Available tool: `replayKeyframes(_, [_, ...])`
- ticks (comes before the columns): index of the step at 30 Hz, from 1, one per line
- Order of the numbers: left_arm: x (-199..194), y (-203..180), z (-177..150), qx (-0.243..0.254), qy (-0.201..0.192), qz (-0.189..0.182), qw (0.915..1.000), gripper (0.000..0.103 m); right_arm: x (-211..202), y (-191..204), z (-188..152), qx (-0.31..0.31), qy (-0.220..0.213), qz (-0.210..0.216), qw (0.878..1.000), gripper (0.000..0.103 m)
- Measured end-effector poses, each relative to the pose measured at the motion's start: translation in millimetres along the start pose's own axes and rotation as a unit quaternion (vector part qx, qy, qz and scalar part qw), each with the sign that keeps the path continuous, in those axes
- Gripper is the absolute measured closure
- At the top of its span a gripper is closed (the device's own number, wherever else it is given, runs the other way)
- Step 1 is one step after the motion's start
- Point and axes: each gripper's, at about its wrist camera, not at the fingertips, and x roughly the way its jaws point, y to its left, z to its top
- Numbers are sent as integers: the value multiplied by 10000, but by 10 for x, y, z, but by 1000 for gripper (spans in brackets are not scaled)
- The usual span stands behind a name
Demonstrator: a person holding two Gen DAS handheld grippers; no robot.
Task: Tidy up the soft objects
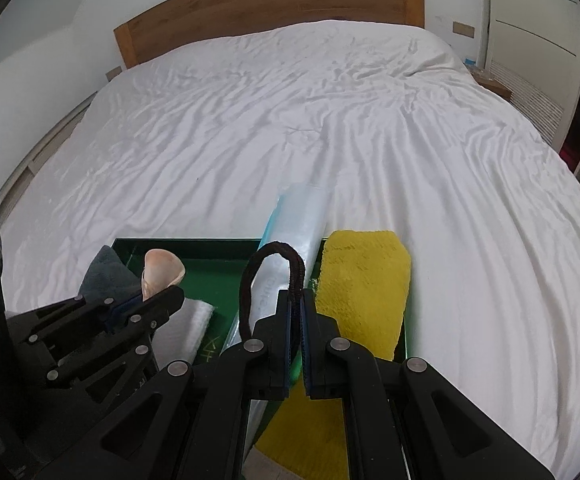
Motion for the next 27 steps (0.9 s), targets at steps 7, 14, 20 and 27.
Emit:
replayKeyframes(7, [4, 10, 58, 47, -46, 90, 9999, 98, -25, 21, 63, -109, -6, -55, 9999, 100])
replayKeyframes(14, [33, 48, 82, 33, -41, 159, 9999, 98, 69, 109, 89, -292, 82, -214, 9993, 100])
replayKeyframes(20, [81, 79, 74, 19, -17, 195, 9998, 98, 187, 184, 124, -466, 163, -389, 9980, 100])
replayKeyframes(27, [129, 78, 56, 17, -10, 199, 9998, 98, 274, 216, 162, -520, 189, -419, 9976, 100])
